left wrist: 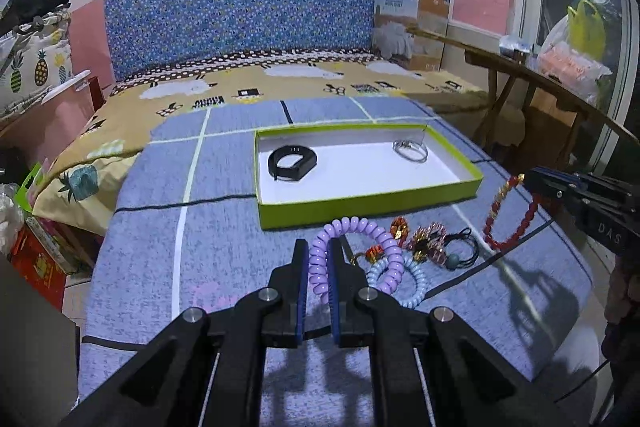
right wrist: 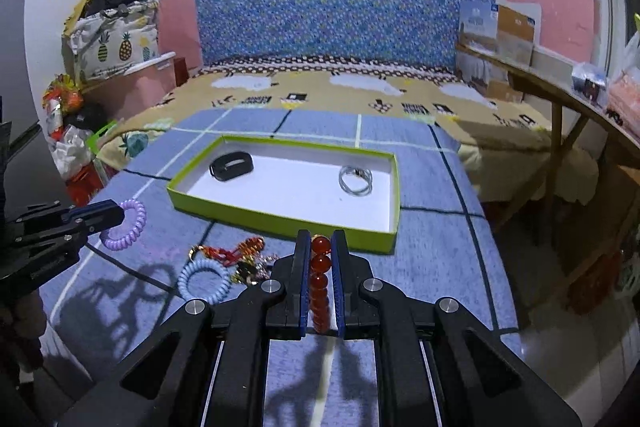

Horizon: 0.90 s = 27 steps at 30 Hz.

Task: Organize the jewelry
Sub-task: 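Carry the red bracelet and purple coil into the green box and open both grippers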

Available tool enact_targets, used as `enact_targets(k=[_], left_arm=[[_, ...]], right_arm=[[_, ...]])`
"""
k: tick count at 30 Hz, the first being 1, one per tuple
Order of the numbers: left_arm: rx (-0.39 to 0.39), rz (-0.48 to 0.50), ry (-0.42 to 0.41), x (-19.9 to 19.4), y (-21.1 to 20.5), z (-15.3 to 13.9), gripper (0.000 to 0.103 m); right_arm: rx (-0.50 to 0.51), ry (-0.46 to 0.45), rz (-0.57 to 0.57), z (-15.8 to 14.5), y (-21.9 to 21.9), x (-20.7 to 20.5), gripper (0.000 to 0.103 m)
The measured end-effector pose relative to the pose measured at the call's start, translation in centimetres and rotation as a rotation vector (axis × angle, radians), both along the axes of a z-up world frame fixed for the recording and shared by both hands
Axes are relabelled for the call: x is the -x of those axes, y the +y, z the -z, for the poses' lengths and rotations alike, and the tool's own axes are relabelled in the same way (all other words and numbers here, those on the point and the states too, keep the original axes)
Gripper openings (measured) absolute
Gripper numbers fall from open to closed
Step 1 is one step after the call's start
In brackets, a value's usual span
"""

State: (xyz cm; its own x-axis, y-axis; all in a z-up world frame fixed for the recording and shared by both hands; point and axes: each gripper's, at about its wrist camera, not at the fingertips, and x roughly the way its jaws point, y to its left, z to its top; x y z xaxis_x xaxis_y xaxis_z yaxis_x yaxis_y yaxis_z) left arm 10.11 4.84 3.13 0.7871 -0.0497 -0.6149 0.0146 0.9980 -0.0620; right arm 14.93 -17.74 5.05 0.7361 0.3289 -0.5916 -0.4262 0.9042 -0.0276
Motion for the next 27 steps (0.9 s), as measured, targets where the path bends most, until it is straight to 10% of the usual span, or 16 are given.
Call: enact_targets(k=[27], left_arm=[[0.001, 0.01, -0.068, -0.2, -0.6, -3.1, 0.009]], right_arm=[[-0.028, -0.107, -0.053, -4.6, 1.5, 0.5, 0.009]])
